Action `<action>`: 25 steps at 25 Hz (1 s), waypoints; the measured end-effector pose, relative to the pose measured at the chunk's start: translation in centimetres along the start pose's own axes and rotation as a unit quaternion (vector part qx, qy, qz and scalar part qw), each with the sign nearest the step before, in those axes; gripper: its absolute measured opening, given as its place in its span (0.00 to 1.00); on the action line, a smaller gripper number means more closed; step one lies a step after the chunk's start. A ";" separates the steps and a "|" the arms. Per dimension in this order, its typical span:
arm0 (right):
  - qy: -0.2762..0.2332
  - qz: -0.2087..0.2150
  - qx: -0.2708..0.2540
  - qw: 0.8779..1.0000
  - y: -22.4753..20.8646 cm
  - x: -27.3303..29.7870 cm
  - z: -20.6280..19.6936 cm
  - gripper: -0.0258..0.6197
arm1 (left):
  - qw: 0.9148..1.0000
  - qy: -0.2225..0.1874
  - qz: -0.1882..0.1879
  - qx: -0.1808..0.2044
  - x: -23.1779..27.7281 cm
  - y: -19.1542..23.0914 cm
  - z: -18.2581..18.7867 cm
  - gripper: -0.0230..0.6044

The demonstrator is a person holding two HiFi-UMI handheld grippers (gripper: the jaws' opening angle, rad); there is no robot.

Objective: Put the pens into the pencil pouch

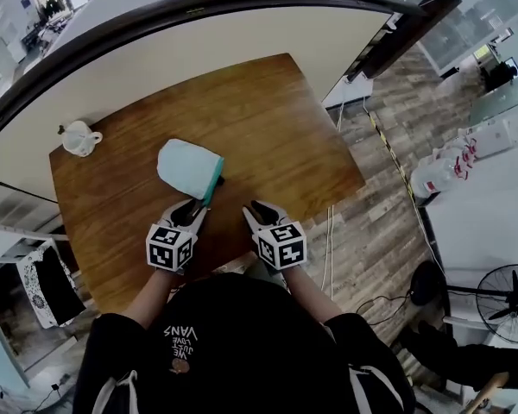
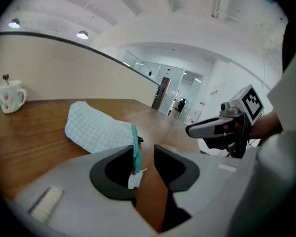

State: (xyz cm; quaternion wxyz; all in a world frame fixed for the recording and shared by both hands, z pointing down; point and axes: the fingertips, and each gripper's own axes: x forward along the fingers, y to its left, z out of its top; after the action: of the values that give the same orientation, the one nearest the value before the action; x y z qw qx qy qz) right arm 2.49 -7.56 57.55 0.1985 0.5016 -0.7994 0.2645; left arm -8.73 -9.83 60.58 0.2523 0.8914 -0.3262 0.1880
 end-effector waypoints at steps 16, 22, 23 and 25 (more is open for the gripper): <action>-0.049 0.031 -0.077 0.995 -0.6 -6.9 1.9 0.07 | 0.988 -0.110 0.103 0.022 -5.3 -6.4 4.5 0.19; -0.054 0.061 -0.079 0.994 -0.5 -9.3 1.7 0.06 | 0.984 -0.125 0.126 0.021 -6.5 -9.7 4.6 0.10; -0.056 0.064 -0.078 0.993 -0.5 -9.8 1.7 0.06 | 0.983 -0.126 0.129 0.021 -6.7 -10.2 4.6 0.09; -0.061 0.069 -0.077 0.993 -0.4 -10.6 1.8 0.06 | 0.982 -0.127 0.137 0.022 -7.1 -11.3 4.7 0.07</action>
State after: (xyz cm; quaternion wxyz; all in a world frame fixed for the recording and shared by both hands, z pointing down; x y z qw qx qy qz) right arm 7.22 -1.46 50.09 0.1680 0.4437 -0.8608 0.1843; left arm -5.42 -1.58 49.59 0.1608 0.8604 -0.4701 0.1136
